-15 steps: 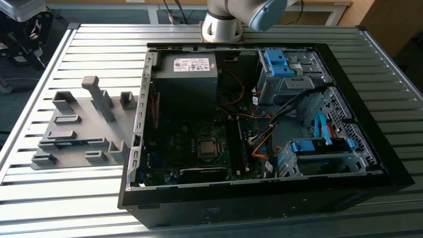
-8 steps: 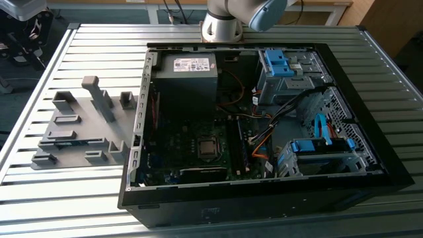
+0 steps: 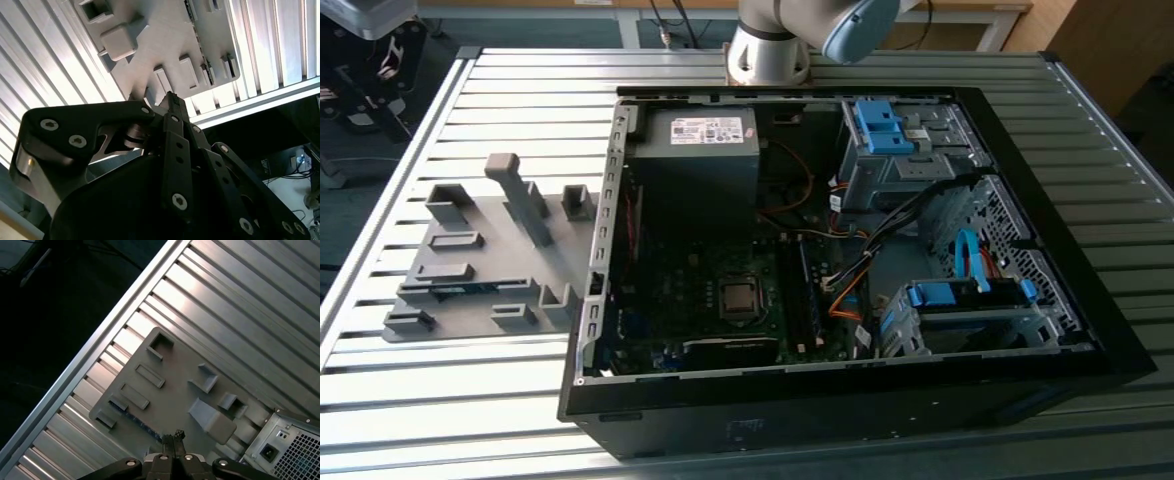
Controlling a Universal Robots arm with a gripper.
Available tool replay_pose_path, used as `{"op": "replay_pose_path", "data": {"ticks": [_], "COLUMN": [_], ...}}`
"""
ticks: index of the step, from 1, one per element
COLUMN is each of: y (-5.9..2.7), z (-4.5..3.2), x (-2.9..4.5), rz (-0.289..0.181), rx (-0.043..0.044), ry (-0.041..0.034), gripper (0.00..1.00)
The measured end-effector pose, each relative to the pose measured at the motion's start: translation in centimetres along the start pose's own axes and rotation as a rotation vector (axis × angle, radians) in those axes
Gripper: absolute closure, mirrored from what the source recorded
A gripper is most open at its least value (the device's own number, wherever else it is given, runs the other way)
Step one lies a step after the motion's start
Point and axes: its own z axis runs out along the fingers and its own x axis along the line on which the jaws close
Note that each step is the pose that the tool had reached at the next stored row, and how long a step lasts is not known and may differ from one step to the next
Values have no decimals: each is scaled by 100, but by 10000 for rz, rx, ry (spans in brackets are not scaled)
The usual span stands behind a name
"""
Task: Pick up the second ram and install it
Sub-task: 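Pick up the second ram and move it above second insertion slot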
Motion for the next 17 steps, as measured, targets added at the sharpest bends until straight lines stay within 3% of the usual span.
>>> {"op": "replay_pose_path", "data": {"ticks": [17], "y": [0], "z": [0], "x": [0], "rz": [-149], "rx": [-3], "ry": [6], "gripper": [89]}}
